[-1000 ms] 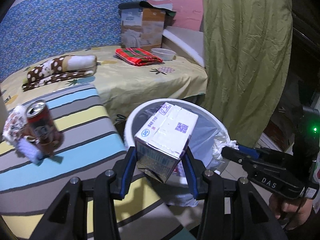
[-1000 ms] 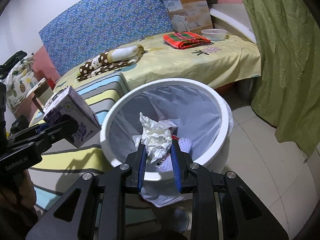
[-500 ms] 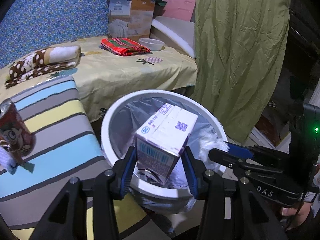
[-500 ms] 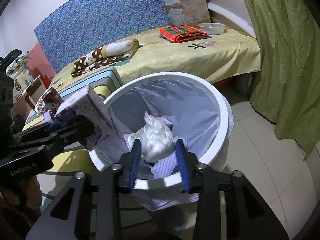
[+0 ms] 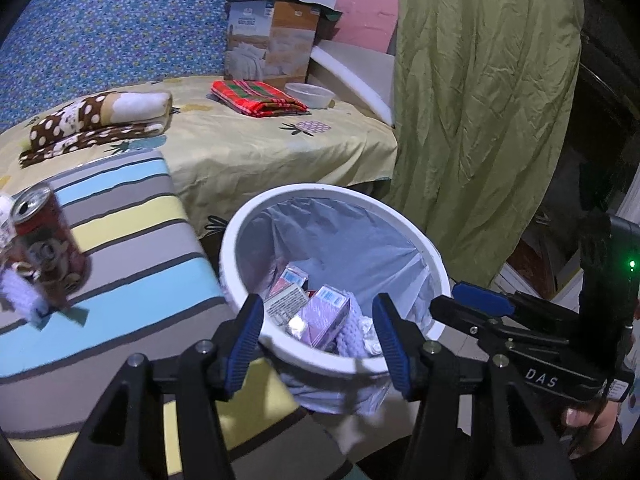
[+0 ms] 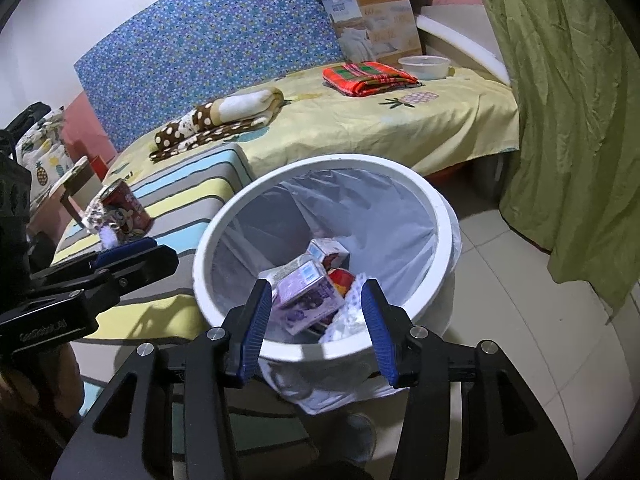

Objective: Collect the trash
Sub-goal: 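Move both open grippers back toward the paper cup and cola can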

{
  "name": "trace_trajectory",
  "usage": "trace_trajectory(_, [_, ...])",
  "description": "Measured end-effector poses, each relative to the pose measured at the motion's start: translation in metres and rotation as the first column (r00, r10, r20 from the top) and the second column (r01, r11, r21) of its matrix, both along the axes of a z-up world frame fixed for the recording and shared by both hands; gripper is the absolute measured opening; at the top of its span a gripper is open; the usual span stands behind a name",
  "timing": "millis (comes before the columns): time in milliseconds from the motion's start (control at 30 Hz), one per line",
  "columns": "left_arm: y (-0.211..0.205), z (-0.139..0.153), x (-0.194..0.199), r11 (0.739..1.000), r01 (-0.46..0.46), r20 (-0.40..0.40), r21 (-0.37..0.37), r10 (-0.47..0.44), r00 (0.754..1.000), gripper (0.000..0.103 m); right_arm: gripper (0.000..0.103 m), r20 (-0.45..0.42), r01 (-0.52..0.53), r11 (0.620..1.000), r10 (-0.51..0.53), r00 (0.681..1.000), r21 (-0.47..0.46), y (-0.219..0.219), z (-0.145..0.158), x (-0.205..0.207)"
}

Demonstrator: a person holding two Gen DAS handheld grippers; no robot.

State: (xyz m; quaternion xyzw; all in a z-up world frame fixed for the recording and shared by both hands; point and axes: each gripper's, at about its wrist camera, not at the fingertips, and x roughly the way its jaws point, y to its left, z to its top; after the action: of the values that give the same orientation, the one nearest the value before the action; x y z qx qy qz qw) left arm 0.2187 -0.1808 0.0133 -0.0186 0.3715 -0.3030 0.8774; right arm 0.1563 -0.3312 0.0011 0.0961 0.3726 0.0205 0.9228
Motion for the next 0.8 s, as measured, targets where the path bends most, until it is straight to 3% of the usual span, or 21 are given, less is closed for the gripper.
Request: trace_trajectory(800, [0.092,0.021,-0.078,0.984,-0.178,0.086,-0.006,0.178,0.980,0.058,0.049,0.086,-0.174,0.984,0.176,0.981,-0.032,0.081,0.028,-0.033])
